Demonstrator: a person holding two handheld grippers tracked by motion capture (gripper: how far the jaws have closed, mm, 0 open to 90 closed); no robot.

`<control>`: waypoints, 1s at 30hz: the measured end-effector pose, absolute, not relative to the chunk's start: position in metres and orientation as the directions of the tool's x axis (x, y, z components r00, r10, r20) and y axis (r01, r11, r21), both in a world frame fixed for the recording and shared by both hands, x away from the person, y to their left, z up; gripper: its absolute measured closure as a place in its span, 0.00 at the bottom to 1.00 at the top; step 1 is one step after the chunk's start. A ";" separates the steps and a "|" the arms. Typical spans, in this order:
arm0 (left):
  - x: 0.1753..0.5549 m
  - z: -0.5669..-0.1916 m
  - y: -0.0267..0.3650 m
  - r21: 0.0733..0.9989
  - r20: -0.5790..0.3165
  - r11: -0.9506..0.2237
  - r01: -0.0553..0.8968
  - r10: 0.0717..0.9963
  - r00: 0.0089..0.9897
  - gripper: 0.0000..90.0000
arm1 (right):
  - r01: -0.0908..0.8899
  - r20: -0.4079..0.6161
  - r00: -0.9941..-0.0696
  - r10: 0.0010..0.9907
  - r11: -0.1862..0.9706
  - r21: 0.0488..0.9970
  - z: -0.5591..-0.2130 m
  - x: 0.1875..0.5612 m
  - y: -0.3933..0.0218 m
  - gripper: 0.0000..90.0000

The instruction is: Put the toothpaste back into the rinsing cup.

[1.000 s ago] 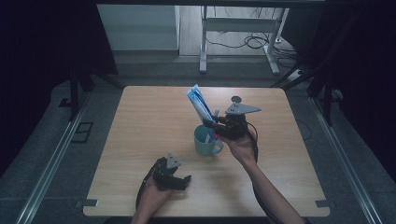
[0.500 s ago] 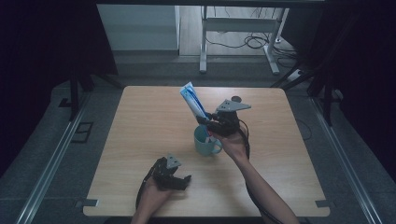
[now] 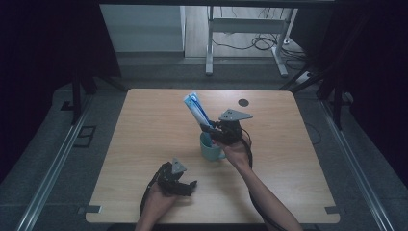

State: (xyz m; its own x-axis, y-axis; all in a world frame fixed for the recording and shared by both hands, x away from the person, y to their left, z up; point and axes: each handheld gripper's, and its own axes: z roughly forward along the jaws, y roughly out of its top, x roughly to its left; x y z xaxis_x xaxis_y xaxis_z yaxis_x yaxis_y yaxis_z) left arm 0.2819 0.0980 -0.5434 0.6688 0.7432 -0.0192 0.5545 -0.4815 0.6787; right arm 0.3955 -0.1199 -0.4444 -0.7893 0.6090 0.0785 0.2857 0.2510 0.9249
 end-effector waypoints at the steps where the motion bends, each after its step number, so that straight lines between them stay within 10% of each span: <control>1: 0.282 -0.543 0.098 0.678 -0.019 -0.481 0.555 0.743 0.669 0.11 | 0.289 0.079 -0.789 0.609 0.255 0.923 -0.446 0.396 -0.119 0.79; 30: 0.282 -0.543 0.098 0.679 -0.019 -0.482 0.554 0.743 0.669 0.11 | 0.341 0.106 -0.780 0.617 0.276 0.899 -0.471 0.394 -0.122 0.76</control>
